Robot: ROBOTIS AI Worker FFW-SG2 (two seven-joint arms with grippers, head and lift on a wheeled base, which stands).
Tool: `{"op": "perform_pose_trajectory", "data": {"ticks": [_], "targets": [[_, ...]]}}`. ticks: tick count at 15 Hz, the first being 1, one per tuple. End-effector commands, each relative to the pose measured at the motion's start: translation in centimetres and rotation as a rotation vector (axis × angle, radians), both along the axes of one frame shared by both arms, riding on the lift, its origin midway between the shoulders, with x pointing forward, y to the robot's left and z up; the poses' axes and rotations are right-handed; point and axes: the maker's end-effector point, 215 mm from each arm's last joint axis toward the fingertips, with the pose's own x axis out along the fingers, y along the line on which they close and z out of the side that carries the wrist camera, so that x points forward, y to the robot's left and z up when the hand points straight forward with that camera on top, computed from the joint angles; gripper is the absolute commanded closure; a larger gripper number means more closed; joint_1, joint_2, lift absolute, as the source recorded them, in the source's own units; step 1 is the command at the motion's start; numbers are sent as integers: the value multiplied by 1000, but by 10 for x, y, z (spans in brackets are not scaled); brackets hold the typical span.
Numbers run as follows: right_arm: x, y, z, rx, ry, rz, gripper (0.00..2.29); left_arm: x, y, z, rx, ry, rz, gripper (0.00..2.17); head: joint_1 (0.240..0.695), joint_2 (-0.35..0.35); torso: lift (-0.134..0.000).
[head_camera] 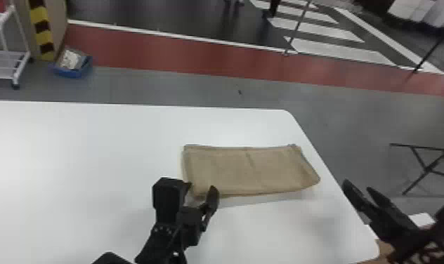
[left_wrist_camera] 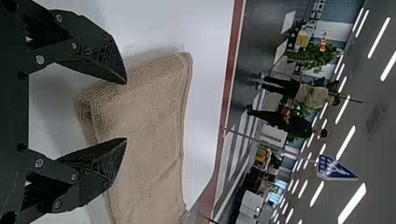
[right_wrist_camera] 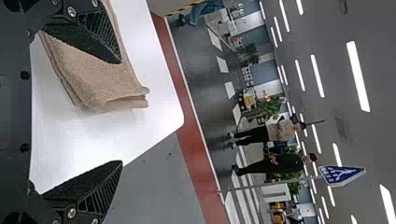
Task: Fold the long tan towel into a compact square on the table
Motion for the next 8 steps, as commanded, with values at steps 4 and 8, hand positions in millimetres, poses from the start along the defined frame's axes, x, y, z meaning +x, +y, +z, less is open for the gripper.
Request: {"op": "perform_pose_trajectory", "data": {"ticks": [4, 8], "targets": [[2, 2, 2, 4, -8, 7, 130, 2, 2, -4, 37, -1, -10, 549, 695, -350, -125], [2, 1, 6, 8, -22, 5, 130, -3, 0, -15, 64, 30, -36, 549, 695, -350, -125]]}}
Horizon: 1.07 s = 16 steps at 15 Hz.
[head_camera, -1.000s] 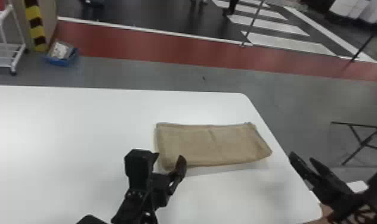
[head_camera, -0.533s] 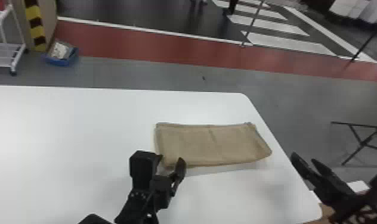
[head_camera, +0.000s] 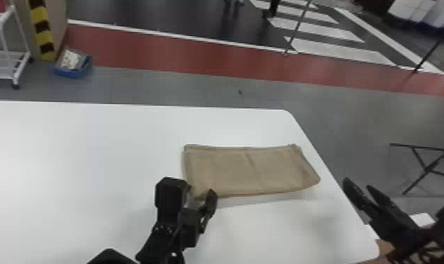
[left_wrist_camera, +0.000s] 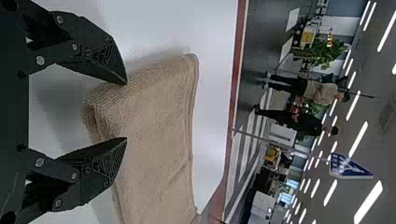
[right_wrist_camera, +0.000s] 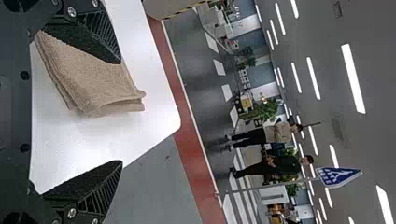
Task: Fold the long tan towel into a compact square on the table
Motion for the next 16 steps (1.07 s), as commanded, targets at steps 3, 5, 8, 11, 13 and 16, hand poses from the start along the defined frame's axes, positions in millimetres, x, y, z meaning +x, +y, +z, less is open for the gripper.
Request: {"op": "perform_pose_trajectory", "data": {"ticks": [3, 5, 8, 11, 13, 16], "targets": [[1, -1, 4, 1, -12, -1, 130, -3, 0, -7, 18, 19, -14, 815, 695, -350, -125], [1, -1, 4, 2, -13, -3, 130, -5, 2, -13, 45, 30, -15, 1274, 695, -350, -125], [1, -1, 4, 2, -13, -2, 130, -3, 6, -11, 55, 24, -13, 1480, 695, -350, -125], [2, 0, 5, 2, -17, -1, 130, 7, 16, -3, 77, 13, -4, 1480, 695, -350, -125], [2, -1, 6, 2, -17, -2, 130, 22, 30, 5, 88, -9, 24, 1480, 695, -350, -125], [2, 0, 8, 3, -23, 0, 130, 45, 54, 24, 105, -28, 57, 1480, 695, -350, -125]]}}
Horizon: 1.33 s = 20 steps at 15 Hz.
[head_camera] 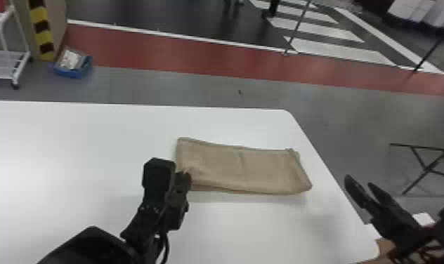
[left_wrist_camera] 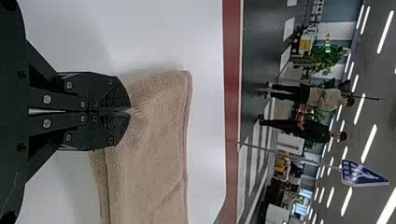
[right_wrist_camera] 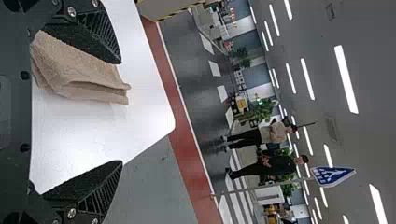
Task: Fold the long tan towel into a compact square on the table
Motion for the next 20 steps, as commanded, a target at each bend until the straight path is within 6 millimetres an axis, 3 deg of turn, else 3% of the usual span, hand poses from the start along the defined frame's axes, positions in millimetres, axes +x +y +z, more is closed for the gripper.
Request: {"op": "perform_pose_trajectory", "data": {"ticks": [1, 3, 6, 7, 11, 13, 14, 16, 20], "targets": [[0, 1, 1, -1, -2, 3, 130, 18, 28, 10, 19, -3, 37, 1480, 695, -350, -125], [1, 2, 2, 0, -4, 4, 130, 31, 59, 12, 43, -5, 73, 1480, 695, -350, -125], [2, 3, 2, 0, -3, 5, 130, 43, 128, 7, 82, -15, 143, 1480, 695, -350, -125], [3, 6, 2, 0, -4, 10, 130, 44, 160, 6, 91, -13, 179, 1480, 695, -350, -125], [15, 23, 3, 2, -7, 36, 130, 38, 242, 23, 65, -23, 275, 1480, 695, -350, -125], [21, 35, 4, -1, -8, 52, 130, 18, 254, 31, 49, -17, 278, 1480, 695, -350, -125], [23, 38, 2, 3, -6, 56, 130, -1, 259, 23, 74, 17, 263, 1480, 695, -350, -125], [28, 45, 2, 2, -4, 64, 130, -26, 252, 18, 76, 51, 232, 1480, 695, -350, -125], [32, 56, 7, 2, -11, 73, 130, -41, 242, 8, 72, 76, 202, 1480, 695, -350, -125]]}}
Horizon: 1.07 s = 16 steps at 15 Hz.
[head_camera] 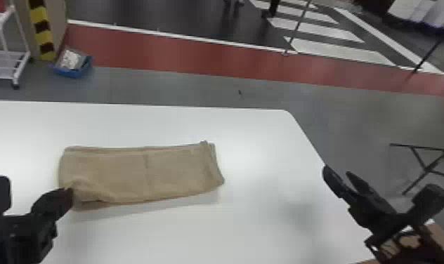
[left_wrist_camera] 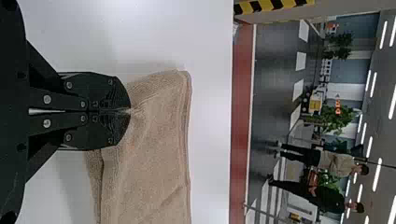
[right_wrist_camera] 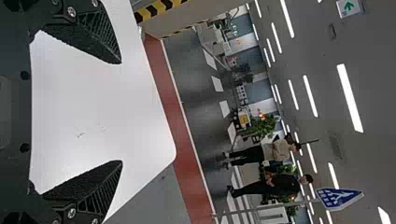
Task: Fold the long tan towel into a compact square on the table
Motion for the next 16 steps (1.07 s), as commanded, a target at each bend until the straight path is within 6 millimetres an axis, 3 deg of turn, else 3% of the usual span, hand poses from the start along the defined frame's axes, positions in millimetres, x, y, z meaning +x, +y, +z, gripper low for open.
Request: {"op": "perform_pose_trajectory", "data": {"ticks": [1, 2, 3, 4, 5, 9, 10, 12, 14, 16], "targets": [[0, 6, 2, 3, 0, 6, 130, -4, -5, -4, -5, 9, -5, 1477, 695, -350, -125], [0, 8, 5, 0, -1, 12, 130, -3, -4, -3, -4, 6, -5, 1399, 695, -350, -125], [1, 10, 6, 5, 3, 17, 130, -1, -4, 1, -1, -9, -5, 903, 695, -350, -125], [2, 13, 5, 10, 10, 24, 130, 4, 0, 10, -5, -37, 2, 275, 695, -350, -125], [7, 21, 8, 17, 15, 42, 130, 7, 5, 19, -4, -61, 13, 16, 695, -350, -125], [27, 67, -1, 24, 67, 127, 103, 18, 40, 93, 35, -282, 128, 26, 695, -350, -125], [31, 78, -1, 23, 67, 141, 103, 19, 39, 99, 29, -300, 135, 26, 695, -333, -125], [40, 111, 4, 16, 59, 166, 124, 21, 6, 100, 12, -307, 76, 76, 695, -281, -125], [46, 145, -1, 1, 71, 210, 124, 24, -46, 76, 25, -281, -19, 76, 695, -269, -125], [46, 168, -4, -14, 79, 248, 124, 26, -89, 45, 46, -240, -106, 498, 695, -272, -125]]}}
